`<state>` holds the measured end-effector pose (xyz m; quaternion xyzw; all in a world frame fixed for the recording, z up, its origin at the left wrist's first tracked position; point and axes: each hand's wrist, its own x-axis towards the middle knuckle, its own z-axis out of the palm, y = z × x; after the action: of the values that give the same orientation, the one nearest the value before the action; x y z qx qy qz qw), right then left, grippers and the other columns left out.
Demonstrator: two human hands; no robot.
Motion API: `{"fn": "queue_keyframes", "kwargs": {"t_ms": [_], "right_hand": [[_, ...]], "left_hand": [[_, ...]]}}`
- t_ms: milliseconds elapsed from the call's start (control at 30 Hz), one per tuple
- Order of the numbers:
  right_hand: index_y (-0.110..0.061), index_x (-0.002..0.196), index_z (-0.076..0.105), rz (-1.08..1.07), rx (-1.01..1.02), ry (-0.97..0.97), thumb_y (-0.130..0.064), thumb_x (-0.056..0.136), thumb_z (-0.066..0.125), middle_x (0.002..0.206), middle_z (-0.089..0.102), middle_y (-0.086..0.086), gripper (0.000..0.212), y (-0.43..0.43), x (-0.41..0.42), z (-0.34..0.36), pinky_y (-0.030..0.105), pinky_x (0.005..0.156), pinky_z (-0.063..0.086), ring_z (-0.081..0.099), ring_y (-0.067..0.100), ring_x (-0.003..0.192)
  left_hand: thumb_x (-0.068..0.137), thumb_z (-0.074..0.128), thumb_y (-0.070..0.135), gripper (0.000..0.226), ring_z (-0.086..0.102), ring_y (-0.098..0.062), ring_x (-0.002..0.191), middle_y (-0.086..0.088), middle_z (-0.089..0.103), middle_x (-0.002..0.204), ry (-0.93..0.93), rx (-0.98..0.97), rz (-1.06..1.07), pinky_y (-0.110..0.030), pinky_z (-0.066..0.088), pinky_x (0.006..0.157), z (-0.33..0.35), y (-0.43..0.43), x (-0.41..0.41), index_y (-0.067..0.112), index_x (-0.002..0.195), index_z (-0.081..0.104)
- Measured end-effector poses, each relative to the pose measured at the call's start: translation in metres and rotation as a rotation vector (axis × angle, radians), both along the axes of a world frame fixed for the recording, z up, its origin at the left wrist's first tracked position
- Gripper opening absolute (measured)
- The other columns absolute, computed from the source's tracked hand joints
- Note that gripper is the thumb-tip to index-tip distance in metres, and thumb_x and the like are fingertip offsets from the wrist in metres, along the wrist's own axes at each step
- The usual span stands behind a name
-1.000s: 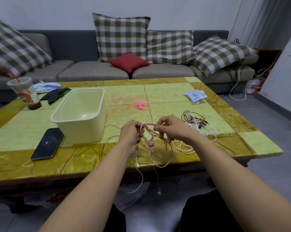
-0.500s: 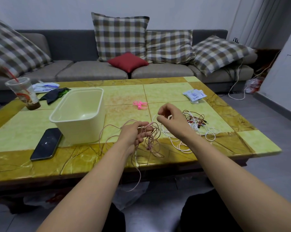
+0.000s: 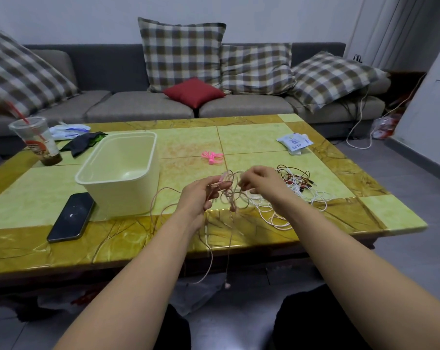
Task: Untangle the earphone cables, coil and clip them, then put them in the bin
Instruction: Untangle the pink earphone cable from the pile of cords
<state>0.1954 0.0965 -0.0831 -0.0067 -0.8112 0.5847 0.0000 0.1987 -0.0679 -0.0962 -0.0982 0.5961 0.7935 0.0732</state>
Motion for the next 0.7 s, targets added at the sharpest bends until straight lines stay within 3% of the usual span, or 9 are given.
{"fn": "queue_keyframes", "kwargs": {"t_ms": [100, 233, 367, 500, 567, 667, 700], "right_hand": [[-0.007, 0.086, 0.057, -0.001, -0.321, -0.147, -0.014, 0.098, 0.044, 0.063, 0.066, 0.003, 0.019, 0.002, -0.001, 0.011, 0.029, 0.066, 0.049, 0.059, 0.014, 0.056], [-0.018, 0.073, 0.039, 0.033, -0.654, -0.28, -0.017, 0.096, 0.043, 0.048, 0.033, -0.003, 0.024, 0.008, 0.0, 0.016, 0.027, 0.055, 0.039, 0.03, 0.014, 0.043], [-0.013, 0.076, 0.054, 0.086, -0.275, -0.168, -0.012, 0.093, 0.062, 0.052, 0.028, -0.005, 0.018, 0.016, 0.002, 0.021, 0.023, 0.048, 0.034, 0.027, 0.01, 0.043], [-0.007, 0.079, 0.056, 0.196, -0.407, -0.255, 0.004, 0.089, 0.062, 0.058, 0.043, -0.001, 0.016, 0.023, 0.003, 0.025, 0.015, 0.035, 0.024, 0.026, 0.004, 0.04], [-0.005, 0.088, 0.057, 0.247, -0.303, -0.338, 0.012, 0.087, 0.06, 0.066, 0.052, 0.002, 0.018, 0.024, 0.004, 0.023, 0.013, 0.034, 0.026, 0.032, 0.004, 0.041], [-0.007, 0.092, 0.065, 0.194, 0.053, -0.296, 0.008, 0.083, 0.067, 0.088, 0.063, 0.011, 0.017, 0.024, 0.002, 0.017, 0.019, 0.055, 0.048, 0.054, 0.012, 0.062], [-0.007, 0.092, 0.066, 0.148, 0.061, -0.262, 0.004, 0.086, 0.068, 0.09, 0.064, 0.012, 0.013, 0.023, 0.001, 0.014, 0.023, 0.065, 0.05, 0.058, 0.015, 0.07]], "left_hand": [[0.091, 0.057, 0.015, 0.018, 0.046, -0.01, 0.064, -0.006, 0.075, 0.089, -0.005, -0.049, 0.032, -0.018, 0.022, 0.041, -0.003, -0.006, -0.004, 0.011, 0.097, 0.074], [0.091, 0.055, 0.019, 0.021, 0.044, -0.01, 0.068, 0.002, 0.074, 0.079, -0.024, -0.147, 0.019, -0.023, 0.021, 0.049, -0.001, -0.008, -0.001, 0.017, 0.092, 0.076], [0.094, 0.053, 0.022, 0.023, 0.044, -0.01, 0.068, 0.006, 0.064, 0.06, 0.011, -0.173, 0.063, -0.026, 0.022, 0.051, 0.001, -0.013, 0.002, 0.022, 0.097, 0.076], [0.095, 0.055, 0.021, 0.022, 0.037, -0.008, 0.056, 0.006, 0.048, 0.055, 0.071, -0.175, 0.144, -0.022, 0.023, 0.047, 0.001, -0.019, 0.001, 0.023, 0.1, 0.075], [0.095, 0.054, 0.02, 0.021, 0.035, -0.009, 0.056, 0.007, 0.044, 0.057, 0.099, -0.181, 0.151, -0.018, 0.025, 0.043, 0.0, -0.021, 0.001, 0.022, 0.103, 0.074], [0.096, 0.053, 0.021, 0.024, 0.036, -0.009, 0.055, 0.007, 0.039, 0.053, 0.121, -0.185, 0.12, -0.016, 0.027, 0.043, -0.002, -0.025, 0.002, 0.02, 0.11, 0.073], [0.097, 0.053, 0.022, 0.025, 0.037, -0.009, 0.055, 0.008, 0.039, 0.051, 0.123, -0.182, 0.099, -0.016, 0.027, 0.043, -0.002, -0.026, 0.003, 0.02, 0.112, 0.072]]}}
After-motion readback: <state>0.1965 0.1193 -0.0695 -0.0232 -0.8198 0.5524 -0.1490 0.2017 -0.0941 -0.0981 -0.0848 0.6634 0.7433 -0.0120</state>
